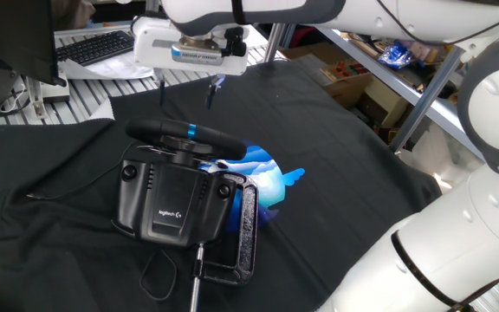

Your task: Rotate the steering wheel 90 degrees clockwise

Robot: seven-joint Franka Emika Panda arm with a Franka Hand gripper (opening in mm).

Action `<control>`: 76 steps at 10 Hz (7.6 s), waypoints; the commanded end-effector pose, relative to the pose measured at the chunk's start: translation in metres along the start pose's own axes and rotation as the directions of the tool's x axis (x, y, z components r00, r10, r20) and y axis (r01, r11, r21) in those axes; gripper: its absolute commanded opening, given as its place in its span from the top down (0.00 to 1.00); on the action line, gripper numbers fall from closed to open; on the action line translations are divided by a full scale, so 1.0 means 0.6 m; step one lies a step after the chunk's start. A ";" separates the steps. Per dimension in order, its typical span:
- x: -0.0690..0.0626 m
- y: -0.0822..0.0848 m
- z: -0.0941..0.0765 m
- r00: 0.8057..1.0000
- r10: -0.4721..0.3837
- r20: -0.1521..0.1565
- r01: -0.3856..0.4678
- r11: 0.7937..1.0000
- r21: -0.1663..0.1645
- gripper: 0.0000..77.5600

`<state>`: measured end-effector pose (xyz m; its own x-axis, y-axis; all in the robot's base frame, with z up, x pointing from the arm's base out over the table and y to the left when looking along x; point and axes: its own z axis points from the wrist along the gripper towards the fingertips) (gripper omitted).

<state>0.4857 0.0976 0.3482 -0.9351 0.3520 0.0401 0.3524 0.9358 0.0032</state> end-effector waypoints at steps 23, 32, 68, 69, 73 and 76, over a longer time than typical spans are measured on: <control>0.034 0.015 0.025 0.963 -0.266 0.038 0.267 0.963 -0.020 0.99; 0.036 0.005 0.041 0.965 -0.256 0.054 0.256 0.967 -0.009 0.99; -0.099 -0.106 0.098 0.951 -0.237 0.198 0.203 0.963 0.177 0.99; -0.098 -0.108 0.105 0.949 -0.241 0.204 0.207 0.962 0.176 0.99; -0.094 -0.118 0.127 0.933 -0.260 0.250 0.210 0.955 0.210 0.99; -0.073 -0.130 0.130 0.948 -0.165 0.271 0.089 0.958 0.272 0.99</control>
<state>0.5066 0.0132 0.2691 -0.9694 0.1132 -0.2176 0.1676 0.9535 -0.2507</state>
